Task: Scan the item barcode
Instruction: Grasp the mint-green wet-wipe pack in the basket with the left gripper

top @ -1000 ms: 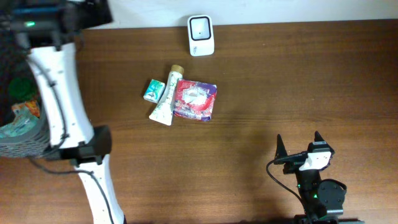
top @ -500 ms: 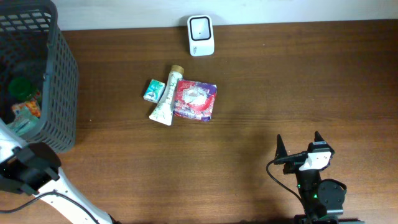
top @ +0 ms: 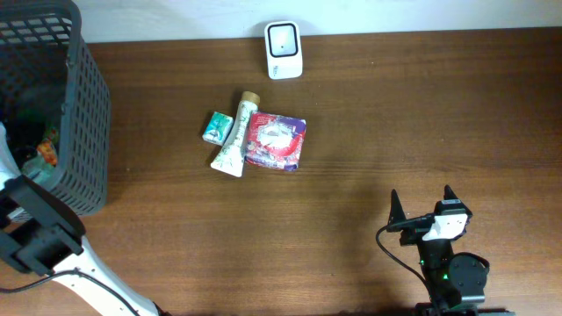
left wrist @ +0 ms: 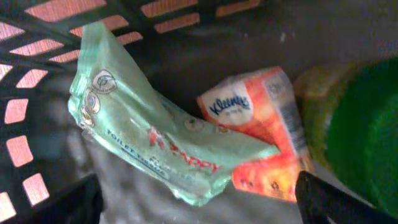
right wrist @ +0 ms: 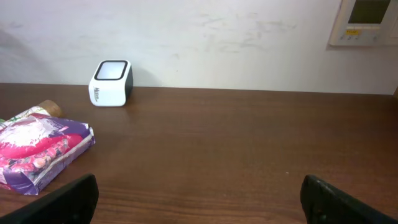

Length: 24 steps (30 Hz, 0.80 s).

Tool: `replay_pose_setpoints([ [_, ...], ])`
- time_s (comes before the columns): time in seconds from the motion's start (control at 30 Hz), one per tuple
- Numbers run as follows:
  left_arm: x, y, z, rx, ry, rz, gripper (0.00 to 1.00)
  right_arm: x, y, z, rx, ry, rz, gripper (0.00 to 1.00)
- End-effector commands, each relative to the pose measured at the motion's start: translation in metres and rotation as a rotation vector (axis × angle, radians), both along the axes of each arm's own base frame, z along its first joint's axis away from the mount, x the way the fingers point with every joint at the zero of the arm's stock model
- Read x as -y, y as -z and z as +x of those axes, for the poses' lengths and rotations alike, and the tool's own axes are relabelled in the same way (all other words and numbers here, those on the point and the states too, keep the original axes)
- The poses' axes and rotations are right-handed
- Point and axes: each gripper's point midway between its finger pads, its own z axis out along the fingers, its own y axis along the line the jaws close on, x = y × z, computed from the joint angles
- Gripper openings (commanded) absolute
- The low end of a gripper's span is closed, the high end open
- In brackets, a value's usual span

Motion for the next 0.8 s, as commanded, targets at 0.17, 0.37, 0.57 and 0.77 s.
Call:
replay_pose_setpoints([
  [0.17,-0.026,0.01,-0.028,-0.007,-0.119,0.014,0.78,0.0,0.003,0.0,-0.004,0.002,0.0,0.99],
  [0.37,-0.024,0.032,-0.03,-0.013,-0.118,0.008,0.6,0.0,0.003,0.0,-0.004,0.002,0.0,0.99],
  [0.57,-0.019,0.037,-0.035,-0.044,-0.064,-0.01,0.17,0.0,0.003,0.0,-0.004,0.002,0.0,0.99],
  [0.77,-0.017,-0.049,-0.024,0.101,-0.041,0.052,0.0,0.0,0.003,0.0,-0.004,0.002,0.0,0.99],
])
